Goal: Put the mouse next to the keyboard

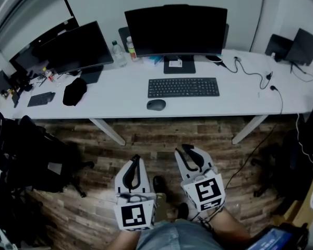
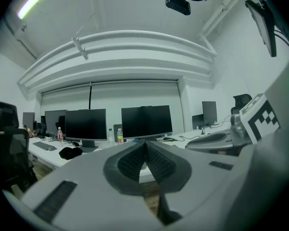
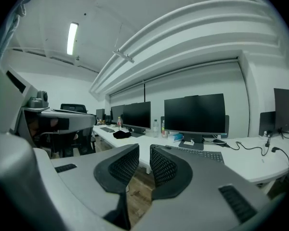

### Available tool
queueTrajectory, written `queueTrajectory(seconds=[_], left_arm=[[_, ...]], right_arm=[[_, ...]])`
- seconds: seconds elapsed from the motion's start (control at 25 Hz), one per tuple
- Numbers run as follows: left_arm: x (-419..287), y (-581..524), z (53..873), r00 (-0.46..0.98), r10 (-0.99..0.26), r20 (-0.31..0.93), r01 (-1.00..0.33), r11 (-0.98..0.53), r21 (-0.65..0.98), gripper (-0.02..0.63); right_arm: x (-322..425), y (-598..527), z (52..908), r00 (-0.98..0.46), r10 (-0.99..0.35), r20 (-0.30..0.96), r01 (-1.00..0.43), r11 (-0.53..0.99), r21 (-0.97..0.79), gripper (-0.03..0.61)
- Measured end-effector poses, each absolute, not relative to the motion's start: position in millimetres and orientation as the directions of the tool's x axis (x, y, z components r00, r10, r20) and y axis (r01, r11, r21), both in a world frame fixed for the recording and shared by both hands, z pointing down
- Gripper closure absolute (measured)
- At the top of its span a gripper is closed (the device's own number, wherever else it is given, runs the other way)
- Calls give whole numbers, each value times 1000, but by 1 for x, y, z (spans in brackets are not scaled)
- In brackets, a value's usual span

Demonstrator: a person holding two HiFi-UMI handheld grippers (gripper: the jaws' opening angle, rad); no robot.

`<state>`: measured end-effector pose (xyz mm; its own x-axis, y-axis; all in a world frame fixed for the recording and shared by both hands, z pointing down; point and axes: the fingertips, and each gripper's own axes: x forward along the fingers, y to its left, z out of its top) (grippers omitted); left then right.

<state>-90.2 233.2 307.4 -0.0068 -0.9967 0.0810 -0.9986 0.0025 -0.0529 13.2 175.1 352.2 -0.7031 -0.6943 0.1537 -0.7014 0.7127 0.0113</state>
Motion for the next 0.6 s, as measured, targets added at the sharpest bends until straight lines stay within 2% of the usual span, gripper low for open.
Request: queueTrajectory(seconds=[0.6], left_arm=[[-202, 81, 311, 59, -996, 73, -998, -58, 16, 609]], right_arm=[[-90, 40, 358, -669, -712, 212, -720, 692, 54, 483]])
